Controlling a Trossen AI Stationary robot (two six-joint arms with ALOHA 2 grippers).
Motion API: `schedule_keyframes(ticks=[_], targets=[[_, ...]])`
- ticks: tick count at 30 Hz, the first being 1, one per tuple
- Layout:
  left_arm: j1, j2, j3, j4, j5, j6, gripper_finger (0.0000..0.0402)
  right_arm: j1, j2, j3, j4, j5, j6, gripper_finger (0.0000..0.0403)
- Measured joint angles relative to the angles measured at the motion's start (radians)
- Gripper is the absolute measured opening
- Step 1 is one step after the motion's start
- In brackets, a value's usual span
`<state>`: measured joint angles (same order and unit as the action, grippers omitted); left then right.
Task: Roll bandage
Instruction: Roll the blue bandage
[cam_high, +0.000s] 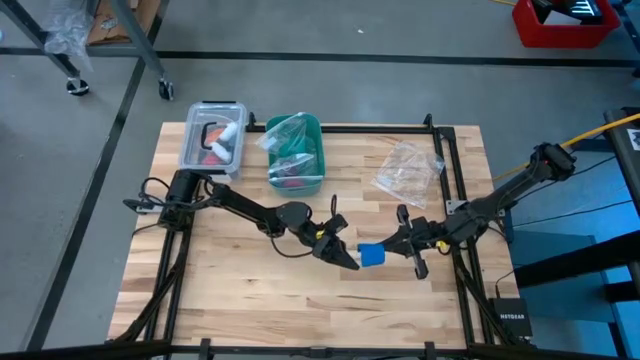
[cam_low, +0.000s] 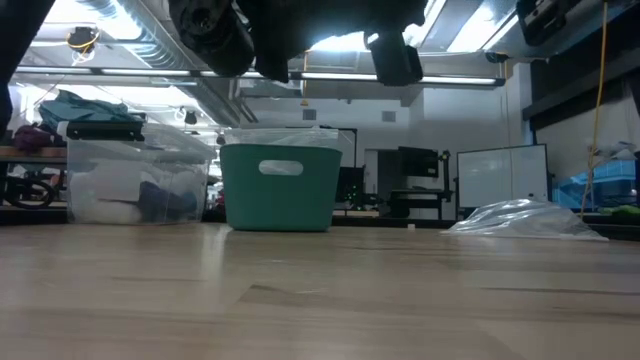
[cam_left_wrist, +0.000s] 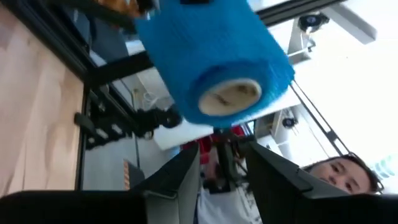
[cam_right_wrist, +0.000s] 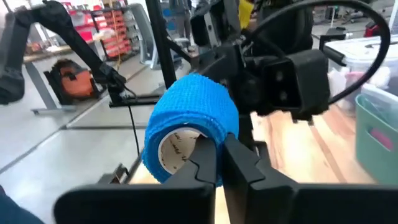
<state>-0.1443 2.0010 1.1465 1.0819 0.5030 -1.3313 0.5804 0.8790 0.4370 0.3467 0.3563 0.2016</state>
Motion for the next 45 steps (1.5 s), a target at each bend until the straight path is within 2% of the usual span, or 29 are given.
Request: schedule_keyframes(ticks=[4,7,12,19,25,30,41,45], targets=[[0.009,0.000,0.000,0.007,0.070,0.015,0.0115,0.001,-0.043,0.000,-0.076,-0.002,0.037,0.0008],[0.009,0.000,0.000,0.004,0.109,0.086,0.0107,0.001,-0.057,0.000,-0.187,-0.008,0.102,0.0008],[0.007,0.000,0.000,0.007,0.123,0.208,0.0094,0.001,-0.049,-0.019,-0.322,-0.018,0.197,0.0007],[0.008,0.000,0.000,0.007,0.095,0.243,0.0086,0.001,-0.036,-0.156,-0.257,-0.014,0.380,0.0007],[0.008,0.000,0.000,0.007,0.090,0.270,0.0086,0.002,-0.036,-0.315,-0.061,-0.020,0.535,0.0007],[0.008,0.000,0.000,0.007,0.085,0.292,0.0086,0.002,-0.036,-0.417,0.019,-0.025,0.655,0.0007],[0.008,0.000,-0.001,0.007,0.080,0.319,0.0086,0.002,-0.036,-0.426,-0.084,-0.036,0.695,0.0007],[0.008,0.000,-0.001,0.007,0.080,0.319,0.0086,0.002,-0.036,-0.427,-0.098,-0.036,0.692,0.0033]])
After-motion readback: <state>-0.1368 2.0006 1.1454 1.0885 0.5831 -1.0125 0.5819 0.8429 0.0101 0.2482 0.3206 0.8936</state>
